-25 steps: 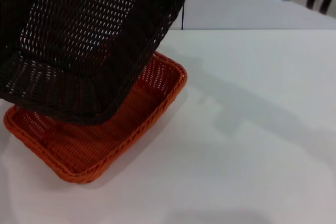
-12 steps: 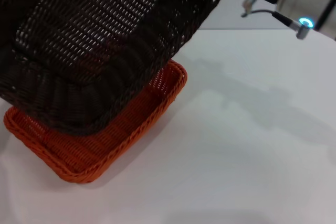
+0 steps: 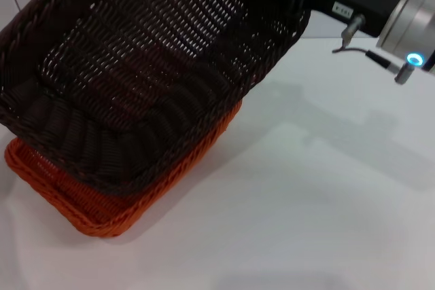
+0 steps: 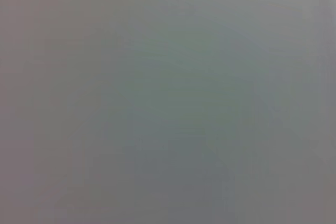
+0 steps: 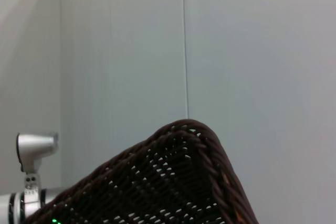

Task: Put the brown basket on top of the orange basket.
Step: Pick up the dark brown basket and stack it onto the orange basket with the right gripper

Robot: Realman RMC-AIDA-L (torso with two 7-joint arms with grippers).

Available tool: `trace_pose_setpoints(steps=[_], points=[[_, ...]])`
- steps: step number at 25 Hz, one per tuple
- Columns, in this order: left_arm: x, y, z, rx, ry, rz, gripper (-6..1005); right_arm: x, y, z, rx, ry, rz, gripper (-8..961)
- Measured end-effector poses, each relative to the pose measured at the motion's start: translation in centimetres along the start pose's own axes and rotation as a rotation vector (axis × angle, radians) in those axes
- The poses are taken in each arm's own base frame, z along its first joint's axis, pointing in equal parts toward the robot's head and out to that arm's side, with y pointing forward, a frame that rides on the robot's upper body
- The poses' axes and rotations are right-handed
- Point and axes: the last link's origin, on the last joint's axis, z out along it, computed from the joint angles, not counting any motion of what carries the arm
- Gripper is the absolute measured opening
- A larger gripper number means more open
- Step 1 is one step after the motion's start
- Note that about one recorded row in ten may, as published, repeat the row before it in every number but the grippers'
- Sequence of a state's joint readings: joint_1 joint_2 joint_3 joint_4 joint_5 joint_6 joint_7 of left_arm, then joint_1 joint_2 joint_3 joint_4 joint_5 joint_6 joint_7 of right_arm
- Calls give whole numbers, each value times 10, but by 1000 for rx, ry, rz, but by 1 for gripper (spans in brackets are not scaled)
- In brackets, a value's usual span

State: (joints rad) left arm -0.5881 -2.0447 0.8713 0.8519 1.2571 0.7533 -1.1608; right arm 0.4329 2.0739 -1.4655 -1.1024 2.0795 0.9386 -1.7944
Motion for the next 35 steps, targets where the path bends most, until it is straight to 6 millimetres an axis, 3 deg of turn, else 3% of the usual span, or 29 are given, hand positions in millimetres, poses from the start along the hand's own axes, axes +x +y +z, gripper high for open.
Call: trace_pose_setpoints(steps=[20, 35], points=[[-6, 6, 6, -11, -15, -10, 849, 54, -7, -12, -54, 0, 203, 190], [-7, 13, 15, -33, -22, 9, 849, 66, -2, -10, -72, -23, 245, 190]])
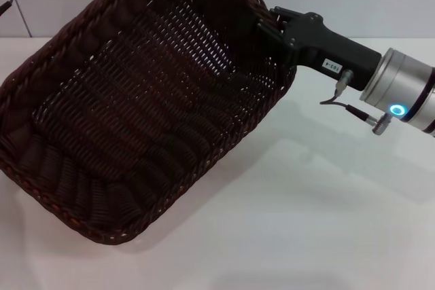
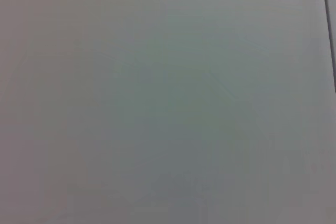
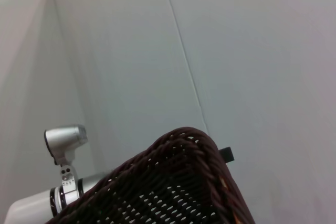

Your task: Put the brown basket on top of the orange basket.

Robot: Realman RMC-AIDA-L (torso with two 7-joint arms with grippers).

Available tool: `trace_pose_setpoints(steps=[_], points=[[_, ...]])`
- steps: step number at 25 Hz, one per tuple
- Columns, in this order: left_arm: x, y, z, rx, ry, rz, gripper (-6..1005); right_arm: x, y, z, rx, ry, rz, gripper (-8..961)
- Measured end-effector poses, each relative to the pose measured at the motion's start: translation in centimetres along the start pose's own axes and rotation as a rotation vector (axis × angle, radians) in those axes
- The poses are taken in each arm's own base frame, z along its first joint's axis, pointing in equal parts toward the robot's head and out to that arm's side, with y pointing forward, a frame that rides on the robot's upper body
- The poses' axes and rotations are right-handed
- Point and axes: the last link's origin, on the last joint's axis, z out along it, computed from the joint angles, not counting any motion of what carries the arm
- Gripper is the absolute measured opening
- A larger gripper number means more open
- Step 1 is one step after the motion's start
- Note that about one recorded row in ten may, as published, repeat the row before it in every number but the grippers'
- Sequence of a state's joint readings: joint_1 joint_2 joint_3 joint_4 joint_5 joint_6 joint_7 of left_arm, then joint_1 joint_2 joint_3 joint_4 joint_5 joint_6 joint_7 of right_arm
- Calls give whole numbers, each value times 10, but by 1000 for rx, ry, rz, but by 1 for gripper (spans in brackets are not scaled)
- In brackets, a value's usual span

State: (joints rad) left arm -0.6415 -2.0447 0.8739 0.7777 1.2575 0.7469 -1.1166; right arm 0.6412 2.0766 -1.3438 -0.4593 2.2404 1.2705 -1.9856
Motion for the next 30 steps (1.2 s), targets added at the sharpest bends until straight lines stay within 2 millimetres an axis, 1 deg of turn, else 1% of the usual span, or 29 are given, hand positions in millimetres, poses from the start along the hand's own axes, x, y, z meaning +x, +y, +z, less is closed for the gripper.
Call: trace_pose_setpoints(steps=[8, 14, 20, 25, 30], points=[[1, 2, 1, -6, 2, 1, 849, 11, -2, 8, 10, 37, 20, 189], [1, 3, 2, -11, 4, 0, 849, 19, -10, 12, 67, 96, 24, 189], [1, 4, 2, -12, 7, 1, 849, 32, -14, 28, 88, 223, 6, 189], [1, 5, 2, -13, 8, 6, 849, 35, -15, 31, 97, 251, -5, 236], [-1, 4, 2, -6, 4, 15, 849, 33, -16, 31, 99, 242, -7, 408]])
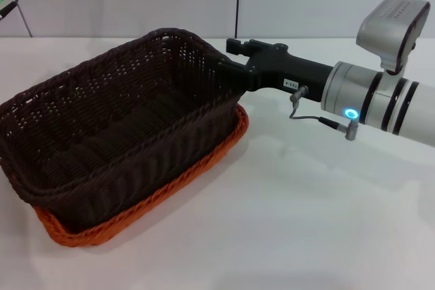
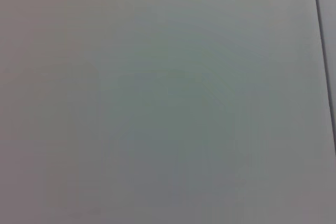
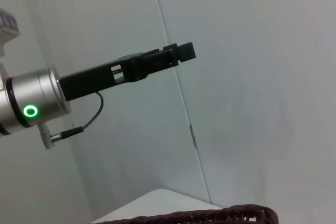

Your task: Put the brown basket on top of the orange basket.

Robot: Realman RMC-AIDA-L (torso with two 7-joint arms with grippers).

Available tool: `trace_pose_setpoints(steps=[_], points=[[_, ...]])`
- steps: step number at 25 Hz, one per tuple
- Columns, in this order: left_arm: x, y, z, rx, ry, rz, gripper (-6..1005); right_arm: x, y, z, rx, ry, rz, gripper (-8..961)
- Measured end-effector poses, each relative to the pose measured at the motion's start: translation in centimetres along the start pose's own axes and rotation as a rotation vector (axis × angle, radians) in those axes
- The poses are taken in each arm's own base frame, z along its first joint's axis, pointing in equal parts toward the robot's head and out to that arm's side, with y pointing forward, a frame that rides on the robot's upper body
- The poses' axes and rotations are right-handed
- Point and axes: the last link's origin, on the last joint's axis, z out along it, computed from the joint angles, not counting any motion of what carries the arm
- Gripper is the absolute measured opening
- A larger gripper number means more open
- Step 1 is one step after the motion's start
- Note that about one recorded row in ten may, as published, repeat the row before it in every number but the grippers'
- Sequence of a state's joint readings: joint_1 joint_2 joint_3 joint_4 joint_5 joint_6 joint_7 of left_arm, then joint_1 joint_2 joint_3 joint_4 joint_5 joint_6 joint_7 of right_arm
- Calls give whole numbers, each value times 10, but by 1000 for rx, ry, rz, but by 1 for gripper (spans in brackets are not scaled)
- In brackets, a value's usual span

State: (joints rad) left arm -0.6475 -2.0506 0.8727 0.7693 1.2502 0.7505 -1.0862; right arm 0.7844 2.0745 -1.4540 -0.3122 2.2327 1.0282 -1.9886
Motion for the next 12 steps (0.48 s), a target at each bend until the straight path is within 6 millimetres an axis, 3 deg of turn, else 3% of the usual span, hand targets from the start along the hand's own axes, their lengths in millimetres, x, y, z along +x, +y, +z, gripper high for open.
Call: trace_pose_setpoints(steps=[7, 12], points=[[-1, -5, -2, 24, -2, 13, 849, -5, -8, -16, 46, -66, -8, 611], [-11, -20, -11, 95, -18, 3, 849, -9, -21, -48, 133, -158, -27, 611]])
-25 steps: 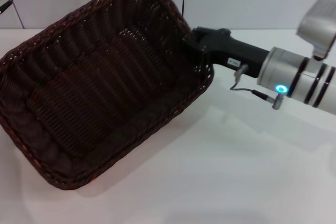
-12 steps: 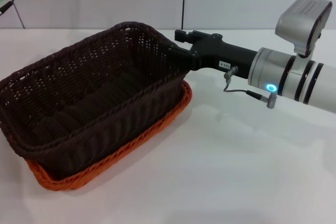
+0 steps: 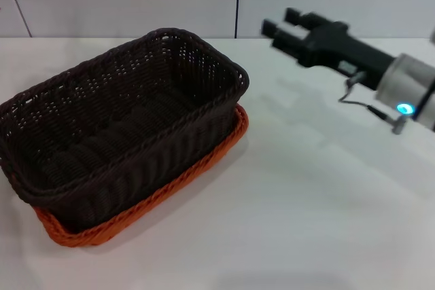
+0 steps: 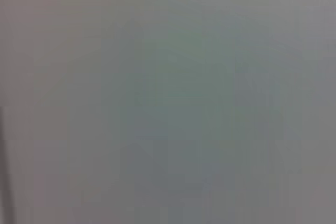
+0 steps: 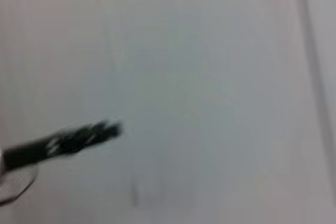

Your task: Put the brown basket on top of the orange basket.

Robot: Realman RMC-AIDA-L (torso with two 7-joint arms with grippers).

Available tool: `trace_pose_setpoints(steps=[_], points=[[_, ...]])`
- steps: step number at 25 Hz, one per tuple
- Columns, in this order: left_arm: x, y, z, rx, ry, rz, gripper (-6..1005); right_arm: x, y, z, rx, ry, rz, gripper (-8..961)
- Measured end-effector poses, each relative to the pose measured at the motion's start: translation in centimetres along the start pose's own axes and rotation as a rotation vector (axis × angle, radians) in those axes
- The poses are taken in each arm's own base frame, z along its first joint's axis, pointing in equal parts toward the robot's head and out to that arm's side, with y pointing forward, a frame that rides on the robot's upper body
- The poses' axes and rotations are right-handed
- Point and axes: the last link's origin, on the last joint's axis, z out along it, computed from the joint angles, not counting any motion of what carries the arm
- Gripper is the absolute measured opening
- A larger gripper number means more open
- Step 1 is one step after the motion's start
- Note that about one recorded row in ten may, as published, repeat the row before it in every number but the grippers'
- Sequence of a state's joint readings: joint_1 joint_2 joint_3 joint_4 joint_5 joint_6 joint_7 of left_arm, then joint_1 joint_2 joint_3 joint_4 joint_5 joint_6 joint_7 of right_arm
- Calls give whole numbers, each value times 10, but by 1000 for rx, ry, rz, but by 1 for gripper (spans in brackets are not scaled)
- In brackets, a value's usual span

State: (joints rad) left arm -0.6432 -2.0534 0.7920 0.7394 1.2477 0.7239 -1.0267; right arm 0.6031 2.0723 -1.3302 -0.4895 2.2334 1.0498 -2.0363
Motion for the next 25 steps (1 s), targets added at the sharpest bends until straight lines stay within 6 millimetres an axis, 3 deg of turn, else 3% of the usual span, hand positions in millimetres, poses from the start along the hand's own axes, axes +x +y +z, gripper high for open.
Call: trace_pose_setpoints(steps=[5, 10, 11, 15, 16, 25], points=[[-24, -24, -16, 125, -42, -24, 849, -7, -16, -26, 73, -80, -9, 611], [-29, -27, -19, 147, -47, -28, 849, -14, -23, -45, 102, -145, -45, 611], [-51, -38, -38, 220, -80, -33, 849, -16, -24, -48, 107, -158, -55, 611], [-66, -42, -52, 252, -113, -40, 849, -27, -30, -60, 132, -227, -94, 611], [-81, -42, -63, 264, -151, -36, 849, -33, -32, -64, 140, -252, -108, 611], [-115, -45, -100, 288, -263, 2, 849, -56, -37, -76, 135, -320, -169, 611]])
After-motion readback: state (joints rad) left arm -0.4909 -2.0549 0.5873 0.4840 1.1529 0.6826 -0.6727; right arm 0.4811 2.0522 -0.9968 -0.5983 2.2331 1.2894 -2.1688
